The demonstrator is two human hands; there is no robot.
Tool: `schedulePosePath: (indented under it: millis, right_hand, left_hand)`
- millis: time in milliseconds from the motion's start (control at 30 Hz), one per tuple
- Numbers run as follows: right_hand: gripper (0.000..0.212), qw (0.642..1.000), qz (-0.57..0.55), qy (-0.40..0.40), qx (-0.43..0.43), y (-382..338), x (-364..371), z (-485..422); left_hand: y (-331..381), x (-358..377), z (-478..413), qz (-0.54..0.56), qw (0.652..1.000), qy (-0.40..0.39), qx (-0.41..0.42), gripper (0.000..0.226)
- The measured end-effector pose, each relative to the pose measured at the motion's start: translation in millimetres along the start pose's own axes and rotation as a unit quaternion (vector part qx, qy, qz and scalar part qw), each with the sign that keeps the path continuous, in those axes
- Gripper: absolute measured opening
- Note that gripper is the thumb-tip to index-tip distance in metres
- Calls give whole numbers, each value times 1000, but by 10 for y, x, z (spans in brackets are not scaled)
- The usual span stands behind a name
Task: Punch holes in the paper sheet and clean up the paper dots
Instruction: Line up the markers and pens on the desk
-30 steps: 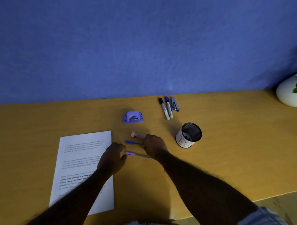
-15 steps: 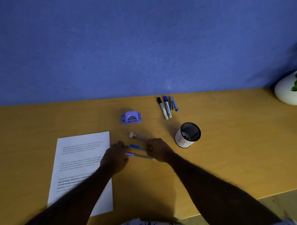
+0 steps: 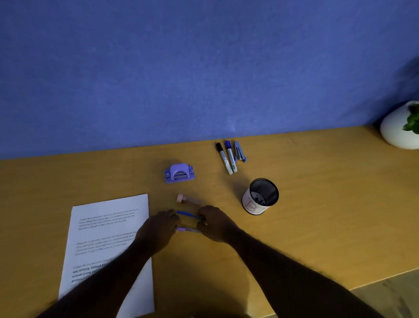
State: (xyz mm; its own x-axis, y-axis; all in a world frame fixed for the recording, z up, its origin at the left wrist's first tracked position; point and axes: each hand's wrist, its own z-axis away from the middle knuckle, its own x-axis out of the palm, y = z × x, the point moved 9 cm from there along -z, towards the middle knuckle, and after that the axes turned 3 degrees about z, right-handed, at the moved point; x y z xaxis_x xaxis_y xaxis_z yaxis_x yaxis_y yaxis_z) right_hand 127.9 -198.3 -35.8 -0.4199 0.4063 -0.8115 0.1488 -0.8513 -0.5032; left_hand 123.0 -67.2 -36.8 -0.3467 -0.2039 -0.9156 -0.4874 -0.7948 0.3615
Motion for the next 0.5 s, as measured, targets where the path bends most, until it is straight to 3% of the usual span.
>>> schedulePosePath:
  millis: [233,367,500]
  right_hand:
    - [29,999,-33,29,-3,5,-42,66]
    - [18,998,-49,47,-11,23,-172,89]
    - [17,995,-80,63,4,65,-290,38]
  left_hand:
    - [79,-329,-136,-1,998,42,50,16]
    - [109,-514,-242,-19,993,84,83,27]
    - [117,-733,-379,57,987,142,49,23]
